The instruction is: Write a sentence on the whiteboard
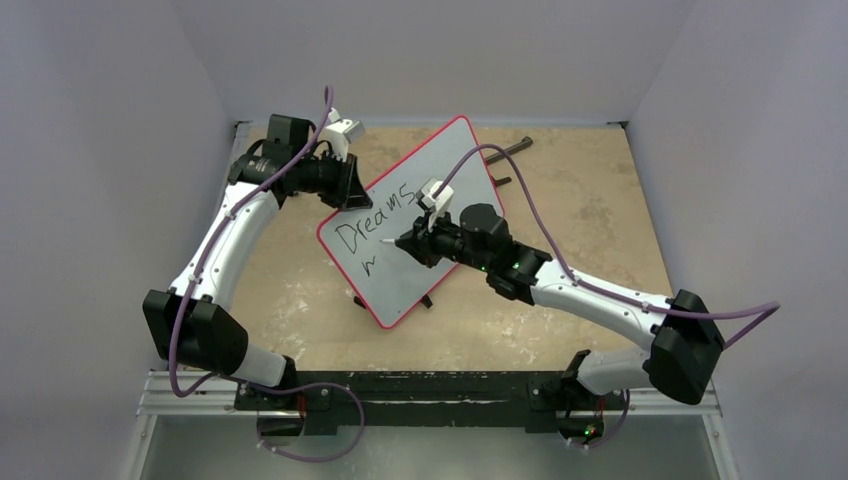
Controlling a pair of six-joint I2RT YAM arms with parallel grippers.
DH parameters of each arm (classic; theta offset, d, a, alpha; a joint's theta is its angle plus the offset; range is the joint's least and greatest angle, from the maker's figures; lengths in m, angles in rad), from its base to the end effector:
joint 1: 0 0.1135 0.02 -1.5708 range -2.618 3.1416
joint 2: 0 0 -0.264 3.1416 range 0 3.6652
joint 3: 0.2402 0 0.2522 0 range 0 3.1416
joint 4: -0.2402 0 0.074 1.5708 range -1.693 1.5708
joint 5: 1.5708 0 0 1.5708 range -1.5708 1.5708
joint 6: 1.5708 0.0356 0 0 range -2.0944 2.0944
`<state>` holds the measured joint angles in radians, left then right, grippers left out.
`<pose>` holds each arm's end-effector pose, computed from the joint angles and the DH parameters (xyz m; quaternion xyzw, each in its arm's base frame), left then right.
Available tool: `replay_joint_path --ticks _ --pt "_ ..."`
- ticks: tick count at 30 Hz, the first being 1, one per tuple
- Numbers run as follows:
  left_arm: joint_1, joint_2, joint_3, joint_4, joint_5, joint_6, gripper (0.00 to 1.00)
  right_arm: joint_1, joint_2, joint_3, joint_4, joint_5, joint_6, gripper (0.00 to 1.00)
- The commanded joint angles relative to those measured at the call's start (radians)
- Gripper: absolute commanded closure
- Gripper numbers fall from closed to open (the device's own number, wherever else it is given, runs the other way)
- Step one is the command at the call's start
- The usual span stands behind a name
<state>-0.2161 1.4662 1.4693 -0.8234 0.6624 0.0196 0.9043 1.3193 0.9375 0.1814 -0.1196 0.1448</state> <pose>0.2950 -0.0872 0.3622 0.2218 0.8597 -0.3351 0.3152 0.1890 0.2472 0.3118 -0.3216 0.7038 0.3564 0.5236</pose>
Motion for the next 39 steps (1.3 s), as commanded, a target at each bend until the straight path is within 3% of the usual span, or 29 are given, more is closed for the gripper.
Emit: replay_joint_path --ticks 1,25,39 --pt "0.004 -0.017 -0.004 0.057 -0.025 0.030 1.00 -0.015 -0.020 -0.007 0.030 0.048 -0.004 1.00" --pt "0.004 -0.009 0.001 0.052 -0.033 0.028 1.00 -0.018 0.056 -0.016 0.039 -0.061 -0.020 1.00" --pt "0.004 -0.009 0.004 0.050 -0.032 0.028 1.00 -0.018 0.016 -0.080 0.014 -0.007 0.001 1.00"
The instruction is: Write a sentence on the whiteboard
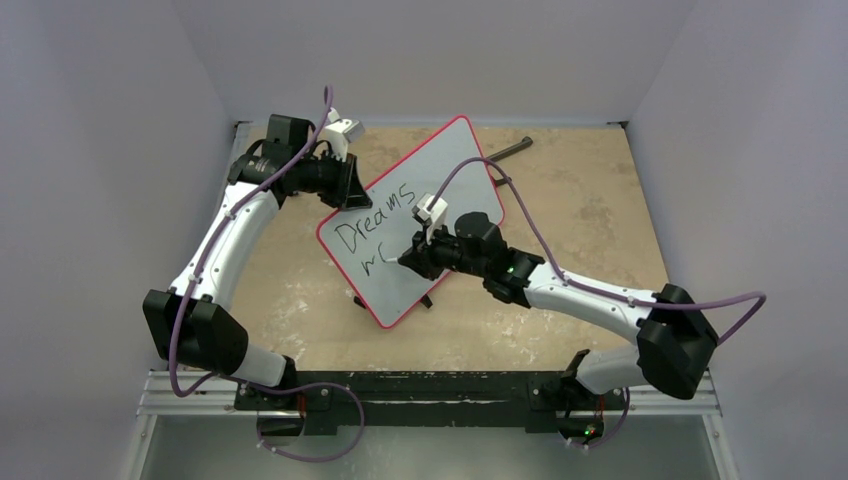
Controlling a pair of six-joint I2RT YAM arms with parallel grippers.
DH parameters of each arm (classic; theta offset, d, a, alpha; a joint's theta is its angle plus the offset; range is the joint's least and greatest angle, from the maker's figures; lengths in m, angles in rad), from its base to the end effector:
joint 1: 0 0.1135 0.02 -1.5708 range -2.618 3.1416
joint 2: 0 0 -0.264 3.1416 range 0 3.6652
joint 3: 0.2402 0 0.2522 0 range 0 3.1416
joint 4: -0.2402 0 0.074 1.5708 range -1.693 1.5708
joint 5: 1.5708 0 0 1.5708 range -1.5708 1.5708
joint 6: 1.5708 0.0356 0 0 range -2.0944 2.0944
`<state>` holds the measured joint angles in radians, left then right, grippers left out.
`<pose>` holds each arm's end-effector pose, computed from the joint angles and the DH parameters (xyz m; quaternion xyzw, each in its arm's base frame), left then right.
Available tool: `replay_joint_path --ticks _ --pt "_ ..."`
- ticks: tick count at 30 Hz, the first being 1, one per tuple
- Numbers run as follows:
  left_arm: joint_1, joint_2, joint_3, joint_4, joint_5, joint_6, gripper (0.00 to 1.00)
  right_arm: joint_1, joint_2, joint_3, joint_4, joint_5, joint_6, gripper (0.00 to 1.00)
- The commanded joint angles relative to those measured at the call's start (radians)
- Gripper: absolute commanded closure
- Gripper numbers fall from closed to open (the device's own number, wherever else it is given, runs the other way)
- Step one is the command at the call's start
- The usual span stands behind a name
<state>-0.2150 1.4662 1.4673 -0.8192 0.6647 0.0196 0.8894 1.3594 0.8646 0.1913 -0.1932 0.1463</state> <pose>0.2953 -0.0870 0.3619 0.2220 0.8590 -0.3359 0.3162 0.1916 0.2471 0.2755 -0.3444 0.7267 0.3593 0.4736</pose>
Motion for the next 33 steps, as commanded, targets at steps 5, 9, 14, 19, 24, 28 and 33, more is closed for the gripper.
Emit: replay_joint_path --ticks 5,9,14,19,24,28,33 --pt "0.003 -0.009 0.005 0.045 -0.035 0.028 1.00 -0.003 -0.024 0.043 -0.016 0.133 0.002 1.00" --pt "0.003 -0.010 0.007 0.043 -0.035 0.030 1.00 -0.004 -0.012 0.089 -0.025 0.167 -0.005 1.00" --pt "0.003 -0.013 0.007 0.042 -0.036 0.030 1.00 -0.004 0.017 0.139 -0.032 0.158 -0.017 1.00" --pt "0.003 -0.013 0.007 0.042 -0.037 0.031 1.00 -0.004 0.037 0.167 -0.033 0.129 -0.020 1.00" --pt "0.004 -0.012 0.008 0.042 -0.036 0.030 1.00 -0.004 0.033 0.149 -0.029 0.086 -0.026 1.00" --pt "0.009 -0.012 0.010 0.042 -0.033 0.028 1.00 -0.004 0.020 0.123 -0.025 0.068 -0.026 1.00" --pt "0.009 -0.013 0.009 0.042 -0.034 0.028 1.00 -0.004 0.022 0.110 -0.027 0.059 -0.026 1.00"
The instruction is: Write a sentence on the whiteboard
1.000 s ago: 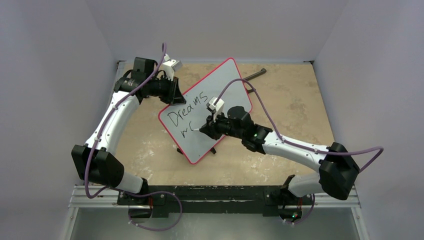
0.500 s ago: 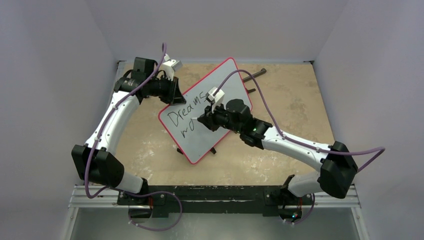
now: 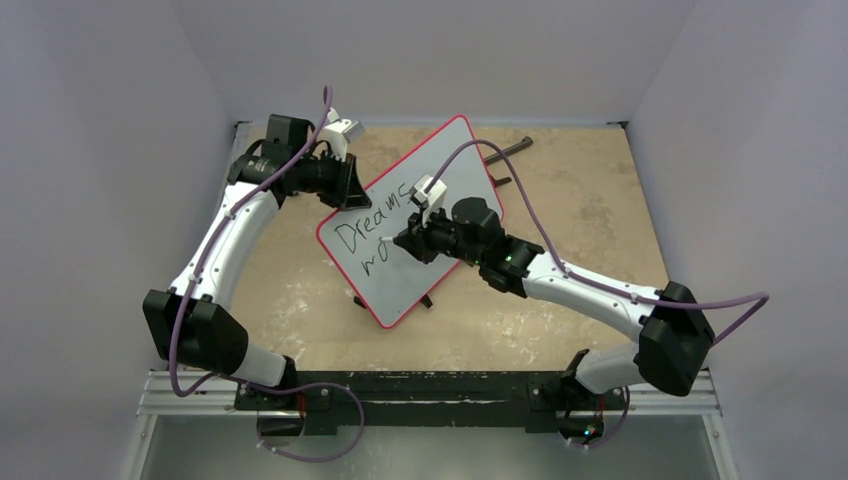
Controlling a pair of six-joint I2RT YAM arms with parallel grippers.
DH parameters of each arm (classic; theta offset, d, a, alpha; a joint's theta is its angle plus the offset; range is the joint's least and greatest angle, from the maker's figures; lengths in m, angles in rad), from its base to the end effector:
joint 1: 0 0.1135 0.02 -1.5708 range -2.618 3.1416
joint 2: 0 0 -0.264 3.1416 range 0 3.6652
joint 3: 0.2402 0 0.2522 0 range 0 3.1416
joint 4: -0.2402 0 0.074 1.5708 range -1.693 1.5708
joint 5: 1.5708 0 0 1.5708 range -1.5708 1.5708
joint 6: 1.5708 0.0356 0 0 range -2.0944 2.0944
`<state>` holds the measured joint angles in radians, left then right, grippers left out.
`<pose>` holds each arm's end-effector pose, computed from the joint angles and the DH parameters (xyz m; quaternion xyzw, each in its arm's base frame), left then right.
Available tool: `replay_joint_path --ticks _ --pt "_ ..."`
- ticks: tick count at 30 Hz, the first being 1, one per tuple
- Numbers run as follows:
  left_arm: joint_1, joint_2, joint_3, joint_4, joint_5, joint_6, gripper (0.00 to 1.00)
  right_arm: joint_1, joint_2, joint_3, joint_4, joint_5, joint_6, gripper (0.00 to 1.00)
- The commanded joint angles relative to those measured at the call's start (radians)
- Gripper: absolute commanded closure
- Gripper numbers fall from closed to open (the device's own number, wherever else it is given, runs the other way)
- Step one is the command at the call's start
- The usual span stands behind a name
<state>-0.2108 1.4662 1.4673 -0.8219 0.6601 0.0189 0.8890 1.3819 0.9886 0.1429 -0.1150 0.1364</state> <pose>0.2956 -0.0856 0.3616 0.2188 0.8609 -0.3334 0.3160 0.2020 0.2554 0.3072 -0.3226 0.7204 0.3399 0.5113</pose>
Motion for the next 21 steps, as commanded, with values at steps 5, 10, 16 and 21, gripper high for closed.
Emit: replay_joint_path --ticks 5,10,16,21 --pt "0.005 -0.014 0.008 0.044 -0.029 0.028 1.00 -0.004 0.002 -0.022 0.014 -0.023 -0.012 1.00" --pt "0.005 -0.015 0.008 0.044 -0.028 0.029 1.00 -0.004 -0.008 -0.023 0.009 -0.028 -0.011 1.00" --pt "0.005 -0.015 0.009 0.044 -0.028 0.029 1.00 -0.004 -0.048 -0.019 0.021 -0.073 0.000 1.00" --pt "0.005 -0.014 0.008 0.044 -0.029 0.029 1.00 -0.011 -0.068 -0.029 0.041 -0.067 0.010 1.00"
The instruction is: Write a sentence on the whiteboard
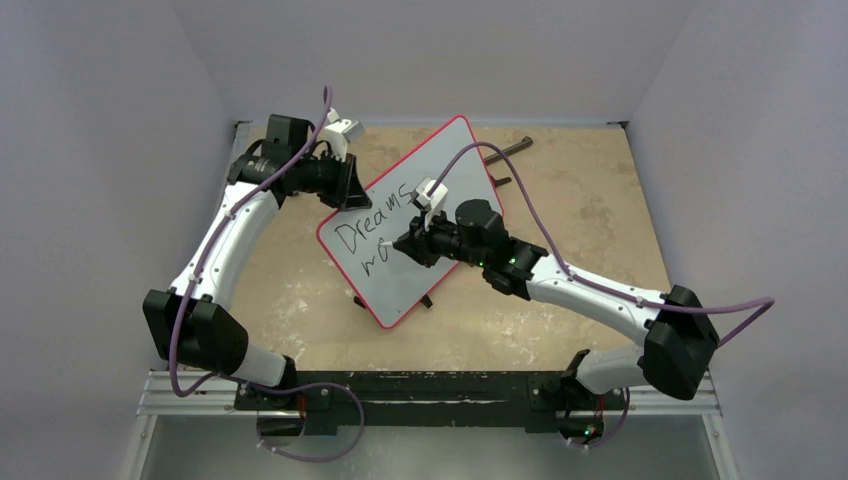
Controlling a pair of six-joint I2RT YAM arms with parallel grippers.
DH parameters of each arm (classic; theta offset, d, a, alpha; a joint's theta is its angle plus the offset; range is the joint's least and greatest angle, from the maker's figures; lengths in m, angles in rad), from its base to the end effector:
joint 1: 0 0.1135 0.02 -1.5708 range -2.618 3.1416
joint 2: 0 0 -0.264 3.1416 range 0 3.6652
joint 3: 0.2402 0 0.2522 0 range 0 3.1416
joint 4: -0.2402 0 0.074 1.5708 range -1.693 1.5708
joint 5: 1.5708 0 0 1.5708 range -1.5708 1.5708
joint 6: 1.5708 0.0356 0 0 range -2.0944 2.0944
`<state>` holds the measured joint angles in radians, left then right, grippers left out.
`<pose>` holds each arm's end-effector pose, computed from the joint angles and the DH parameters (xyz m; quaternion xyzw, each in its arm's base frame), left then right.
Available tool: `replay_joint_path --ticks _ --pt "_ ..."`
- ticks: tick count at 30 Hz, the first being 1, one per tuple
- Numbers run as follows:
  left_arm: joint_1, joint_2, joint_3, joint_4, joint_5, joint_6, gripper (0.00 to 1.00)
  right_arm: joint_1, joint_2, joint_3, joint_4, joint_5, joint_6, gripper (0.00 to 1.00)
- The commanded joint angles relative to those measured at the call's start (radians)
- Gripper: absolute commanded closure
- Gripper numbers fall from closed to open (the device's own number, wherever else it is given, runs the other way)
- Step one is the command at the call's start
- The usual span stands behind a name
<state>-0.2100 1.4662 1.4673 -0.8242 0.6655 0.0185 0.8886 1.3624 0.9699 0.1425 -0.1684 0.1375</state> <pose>0.2954 -0.0854 0.3615 0.2188 0.8605 -0.3357 0.3145 0.1974 0.2524 0.3065 -0.3366 0.7132 0.3579 0.5000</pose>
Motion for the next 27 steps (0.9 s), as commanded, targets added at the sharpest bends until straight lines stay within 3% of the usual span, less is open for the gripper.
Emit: replay_joint_path --ticks 1,27 --pt "0.004 -0.015 0.008 0.047 -0.034 0.029 1.00 -0.016 -0.054 -0.014 0.047 -0.009 0.013 1.00" --pt "0.004 -0.015 0.010 0.047 -0.030 0.030 1.00 -0.080 -0.004 0.000 0.103 -0.015 0.051 1.00"
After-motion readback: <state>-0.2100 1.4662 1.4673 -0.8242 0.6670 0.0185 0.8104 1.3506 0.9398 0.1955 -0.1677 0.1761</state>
